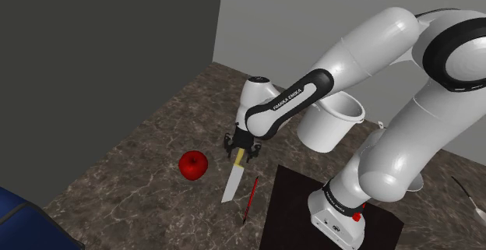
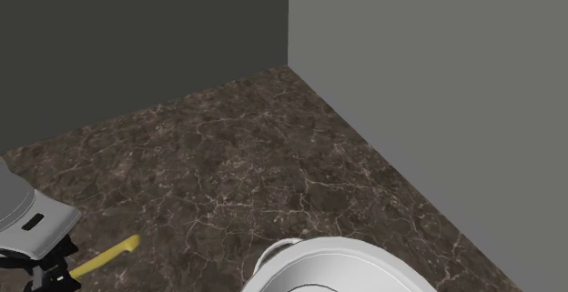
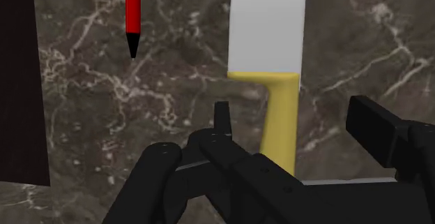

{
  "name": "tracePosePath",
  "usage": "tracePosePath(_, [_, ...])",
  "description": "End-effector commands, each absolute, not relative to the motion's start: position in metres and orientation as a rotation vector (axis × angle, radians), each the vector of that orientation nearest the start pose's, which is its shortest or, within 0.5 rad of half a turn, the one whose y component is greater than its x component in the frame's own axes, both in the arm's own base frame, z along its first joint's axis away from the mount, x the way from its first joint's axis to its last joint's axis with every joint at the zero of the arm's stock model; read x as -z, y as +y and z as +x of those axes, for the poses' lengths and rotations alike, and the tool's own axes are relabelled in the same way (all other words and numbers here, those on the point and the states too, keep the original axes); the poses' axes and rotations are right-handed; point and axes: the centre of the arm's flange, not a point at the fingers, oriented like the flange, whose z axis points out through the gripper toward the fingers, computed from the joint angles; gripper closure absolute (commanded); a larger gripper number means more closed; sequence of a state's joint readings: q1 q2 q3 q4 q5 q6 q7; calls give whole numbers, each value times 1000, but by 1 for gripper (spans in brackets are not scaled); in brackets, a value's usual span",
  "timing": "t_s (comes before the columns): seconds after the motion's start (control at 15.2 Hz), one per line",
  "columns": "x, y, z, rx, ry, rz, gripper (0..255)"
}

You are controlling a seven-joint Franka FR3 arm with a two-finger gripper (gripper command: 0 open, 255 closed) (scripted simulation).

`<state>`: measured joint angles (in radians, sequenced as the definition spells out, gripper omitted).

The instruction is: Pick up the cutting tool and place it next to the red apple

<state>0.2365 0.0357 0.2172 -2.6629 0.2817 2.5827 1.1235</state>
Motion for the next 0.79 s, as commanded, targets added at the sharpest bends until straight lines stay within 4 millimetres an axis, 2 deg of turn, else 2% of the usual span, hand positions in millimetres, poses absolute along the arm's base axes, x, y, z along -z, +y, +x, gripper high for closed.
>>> tracePosePath(0.0, [-218,175,368,-284,1377,-2788,0])
tracePosePath(0.2, [-218,175,368,-284,1377,-2788,0])
tracePosePath(0.46, [-267,170,376,-284,1377,-2788,0])
tracePosePath(0.73, [-267,170,376,-284,1377,-2788,0])
